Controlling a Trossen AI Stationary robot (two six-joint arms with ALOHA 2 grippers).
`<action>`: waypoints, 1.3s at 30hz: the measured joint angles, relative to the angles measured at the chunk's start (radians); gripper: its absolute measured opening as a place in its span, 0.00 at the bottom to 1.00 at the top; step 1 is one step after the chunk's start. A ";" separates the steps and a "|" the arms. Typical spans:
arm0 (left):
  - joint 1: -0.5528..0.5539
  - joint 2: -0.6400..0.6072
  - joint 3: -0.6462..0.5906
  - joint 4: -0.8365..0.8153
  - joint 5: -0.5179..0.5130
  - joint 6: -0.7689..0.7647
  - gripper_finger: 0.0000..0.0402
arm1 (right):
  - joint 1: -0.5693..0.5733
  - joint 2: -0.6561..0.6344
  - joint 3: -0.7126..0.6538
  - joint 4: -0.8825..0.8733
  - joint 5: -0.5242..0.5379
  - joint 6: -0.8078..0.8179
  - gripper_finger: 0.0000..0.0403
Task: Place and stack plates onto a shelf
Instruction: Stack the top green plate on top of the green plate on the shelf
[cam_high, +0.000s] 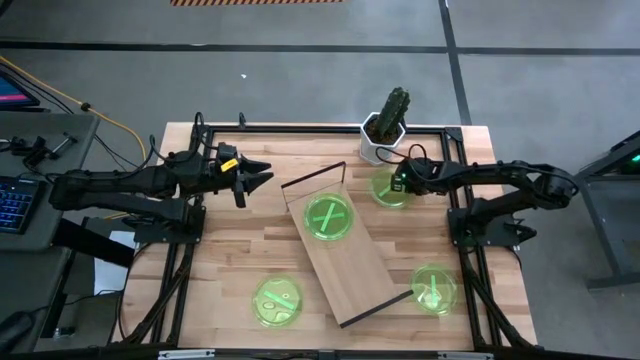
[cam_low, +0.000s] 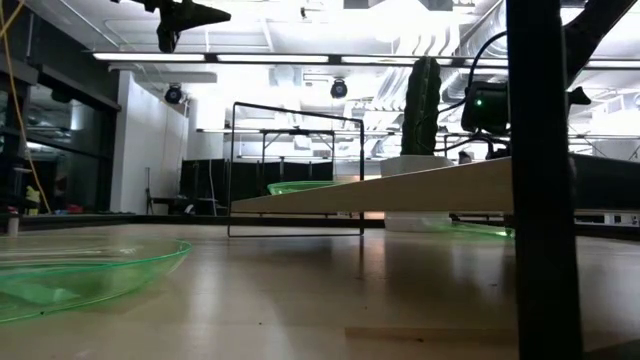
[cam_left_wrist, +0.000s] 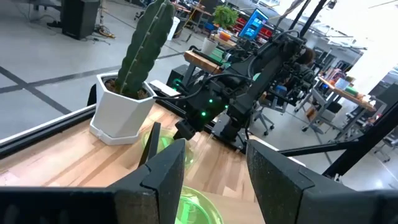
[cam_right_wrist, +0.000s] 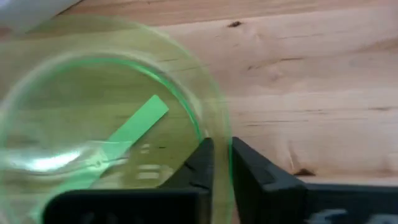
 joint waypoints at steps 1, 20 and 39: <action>0.000 0.000 0.000 0.000 0.000 -0.001 0.40 | 0.001 -0.007 0.000 0.000 -0.010 -0.007 0.02; 0.000 0.000 0.000 0.001 -0.059 -0.054 0.40 | 0.023 -0.592 -0.002 -0.192 -0.158 -0.110 0.00; 0.000 0.000 0.000 0.001 -0.110 -0.027 0.40 | 0.120 -0.517 -0.170 -0.074 -0.123 0.146 0.21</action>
